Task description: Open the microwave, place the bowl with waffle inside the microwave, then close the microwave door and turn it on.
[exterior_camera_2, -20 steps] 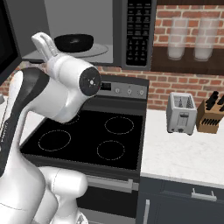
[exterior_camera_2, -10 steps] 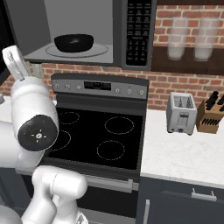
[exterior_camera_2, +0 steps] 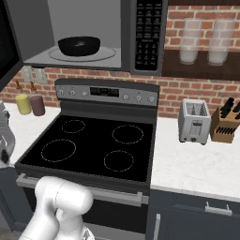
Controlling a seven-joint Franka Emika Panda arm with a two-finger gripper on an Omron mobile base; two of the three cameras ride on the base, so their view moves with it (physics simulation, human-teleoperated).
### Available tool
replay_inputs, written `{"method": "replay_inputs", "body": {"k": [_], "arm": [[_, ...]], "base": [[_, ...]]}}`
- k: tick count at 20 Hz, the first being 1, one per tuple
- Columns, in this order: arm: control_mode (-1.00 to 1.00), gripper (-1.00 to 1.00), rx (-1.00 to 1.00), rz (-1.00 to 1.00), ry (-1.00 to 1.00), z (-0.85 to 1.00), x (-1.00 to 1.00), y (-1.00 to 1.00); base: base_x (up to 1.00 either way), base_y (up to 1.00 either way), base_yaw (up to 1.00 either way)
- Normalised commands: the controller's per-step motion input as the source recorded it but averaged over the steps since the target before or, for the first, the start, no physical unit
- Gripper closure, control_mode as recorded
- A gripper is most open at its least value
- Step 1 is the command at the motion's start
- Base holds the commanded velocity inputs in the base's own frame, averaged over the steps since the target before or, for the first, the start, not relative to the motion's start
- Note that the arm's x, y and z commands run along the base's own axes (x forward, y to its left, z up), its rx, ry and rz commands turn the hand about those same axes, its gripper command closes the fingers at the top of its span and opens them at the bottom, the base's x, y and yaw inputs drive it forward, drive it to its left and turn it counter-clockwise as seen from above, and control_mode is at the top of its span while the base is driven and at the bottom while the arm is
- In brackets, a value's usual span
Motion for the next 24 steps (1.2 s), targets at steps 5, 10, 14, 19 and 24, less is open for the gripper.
{"method": "replay_inputs", "body": {"k": [5,10,14,19,24], "arm": [[-1.00,-1.00,0.14,-0.10,0.00,0.29,-1.00,0.17],[-1.00,-1.00,0.09,-0.02,0.00,-0.01,-0.63,0.73],[-1.00,-1.00,0.05,-0.03,-0.07,-0.34,-0.06,0.95],[-1.00,-1.00,0.05,-0.08,-0.12,-0.53,0.12,0.82],[-1.00,-1.00,0.02,-0.04,-0.05,-0.42,0.44,0.72]], "base": [[0.00,0.00,0.00],[0.00,0.00,0.00],[0.00,0.00,0.00],[0.00,0.00,0.00],[0.00,0.00,0.00]]}}
